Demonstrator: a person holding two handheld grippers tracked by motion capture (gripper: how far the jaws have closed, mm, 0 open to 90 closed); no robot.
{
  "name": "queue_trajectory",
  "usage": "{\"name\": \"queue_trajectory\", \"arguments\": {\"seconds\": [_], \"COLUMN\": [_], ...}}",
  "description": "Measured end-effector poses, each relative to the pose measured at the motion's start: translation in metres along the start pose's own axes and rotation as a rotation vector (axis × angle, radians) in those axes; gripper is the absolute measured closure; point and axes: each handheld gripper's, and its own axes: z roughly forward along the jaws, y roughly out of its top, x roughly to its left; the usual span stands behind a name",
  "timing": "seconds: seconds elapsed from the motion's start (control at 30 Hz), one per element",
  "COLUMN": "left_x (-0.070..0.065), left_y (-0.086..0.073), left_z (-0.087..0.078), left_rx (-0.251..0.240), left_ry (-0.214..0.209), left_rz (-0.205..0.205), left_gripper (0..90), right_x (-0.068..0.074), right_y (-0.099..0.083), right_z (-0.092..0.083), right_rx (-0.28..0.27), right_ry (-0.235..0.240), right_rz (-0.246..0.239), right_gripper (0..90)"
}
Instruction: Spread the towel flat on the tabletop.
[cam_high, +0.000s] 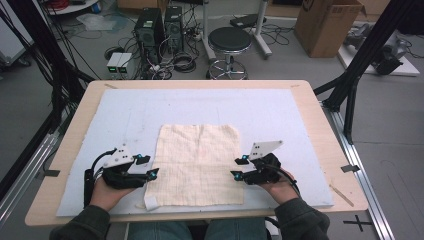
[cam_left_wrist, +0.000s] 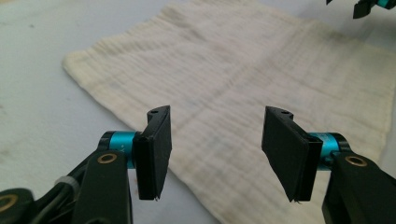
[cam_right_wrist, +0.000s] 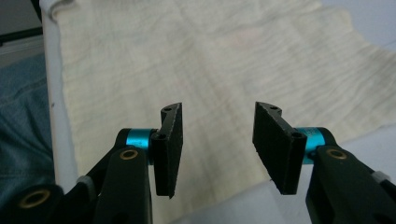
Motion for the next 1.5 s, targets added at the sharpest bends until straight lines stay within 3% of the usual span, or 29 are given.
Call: {"name": "queue_trajectory", "arguments": {"seconds": [0.13, 0.3, 0.4, 0.47, 0.53, 0.67, 0.83, 0.93, 1.17, 1.5], "left_x": [-0.004, -0.005, -0.005, -0.004, -0.003, -0.004, -0.005, -0.007, -0.008, -0.011], "left_y": [-0.011, -0.015, -0.018, -0.021, -0.022, -0.023, -0.022, -0.021, -0.02, -0.016], "left_z": [0.005, 0.007, 0.009, 0.012, 0.014, 0.014, 0.014, 0.015, 0.016, 0.017], "left_rx": [0.041, 0.056, 0.093, 0.125, 0.158, 0.151, 0.168, 0.172, 0.164, 0.15], "left_ry": [-0.018, -0.014, -0.031, -0.067, -0.066, -0.053, -0.007, -0.002, -0.003, -0.023], "left_rz": [0.004, 0.014, 0.017, 0.013, 0.009, 0.018, 0.054, 0.08, 0.059, 0.057], "left_gripper": [42.4, 38.8, 41.4, 45.1, 46.0, 48.7, 60.7, 64.3, 79.9, 82.7], "right_x": [0.003, 0.006, 0.007, 0.007, 0.006, 0.007, 0.004, 0.002, -0.005, -0.008], "right_y": [-0.014, -0.019, -0.019, -0.02, -0.021, -0.021, -0.021, -0.023, -0.022, -0.023], "right_z": [0.003, 0.009, 0.013, 0.015, 0.016, 0.016, 0.017, 0.017, 0.017, 0.012], "right_rx": [0.032, 0.063, 0.085, 0.104, 0.12, 0.123, 0.121, 0.112, 0.116, 0.124], "right_ry": [0.013, 0.031, 0.048, 0.049, 0.051, 0.04, 0.042, 0.048, 0.081, 0.07], "right_rz": [0.01, -0.011, -0.008, -0.01, -0.015, -0.002, 0.005, 0.012, 0.011, -0.001], "right_gripper": [52.8, 55.9, 60.7, 62.5, 63.6, 66.5, 71.9, 76.4, 87.8, 88.6]}}
